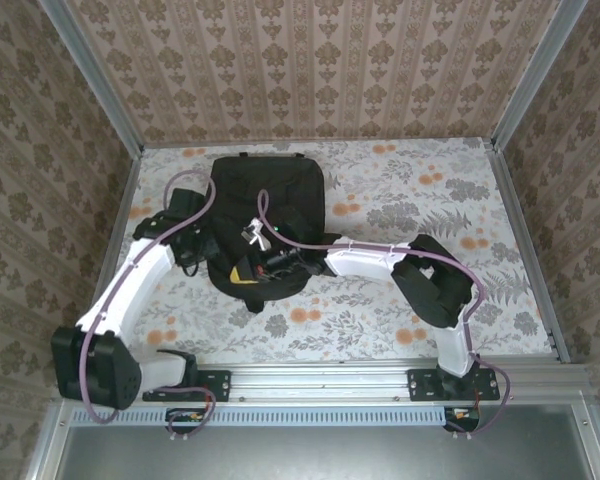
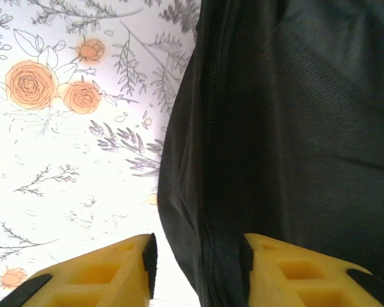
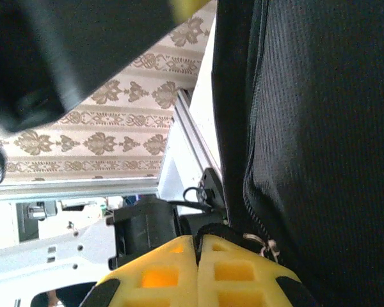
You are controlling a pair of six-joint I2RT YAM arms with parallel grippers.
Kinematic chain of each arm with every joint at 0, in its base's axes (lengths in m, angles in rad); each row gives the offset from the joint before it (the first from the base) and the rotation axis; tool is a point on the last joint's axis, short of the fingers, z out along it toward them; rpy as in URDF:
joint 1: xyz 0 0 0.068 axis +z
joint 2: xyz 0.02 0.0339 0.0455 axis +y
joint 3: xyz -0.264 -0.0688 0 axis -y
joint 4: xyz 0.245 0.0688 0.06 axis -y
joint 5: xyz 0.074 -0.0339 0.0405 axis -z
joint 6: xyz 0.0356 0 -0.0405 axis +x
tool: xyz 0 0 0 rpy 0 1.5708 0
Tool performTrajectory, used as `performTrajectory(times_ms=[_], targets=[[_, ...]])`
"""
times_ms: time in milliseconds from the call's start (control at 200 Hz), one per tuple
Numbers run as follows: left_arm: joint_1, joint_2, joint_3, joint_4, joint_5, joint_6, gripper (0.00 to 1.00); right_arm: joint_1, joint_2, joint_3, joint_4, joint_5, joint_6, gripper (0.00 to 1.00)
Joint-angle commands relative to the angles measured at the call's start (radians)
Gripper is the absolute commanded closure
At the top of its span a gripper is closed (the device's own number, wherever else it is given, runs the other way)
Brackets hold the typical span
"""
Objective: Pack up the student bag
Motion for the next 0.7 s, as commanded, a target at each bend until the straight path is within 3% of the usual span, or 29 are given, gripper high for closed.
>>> performTrajectory(times_ms=[0,185,280,695], targets=[[0.007,-0.093,-0.018,-0.037,0.095,-0.068,0.57,-0.009,0.028,0.045,0.086,0.014,0.064,1.0],[0.022,-0.244,-0.184,0.06,0.283,-0.292,0.57,-0.015,0.033,0.017,0.138,0.002,0.084,1.0],[0.026,-0.292,-0.264,0.146,0.316,-0.384,0.57,-0.02,0.026,-0.013,0.176,-0.002,0.099,1.0],[0.03,-0.24,-0.281,0.158,0.306,-0.418,0.65,-0.025,-0.008,-0.065,0.188,-0.008,0.096,1.0]])
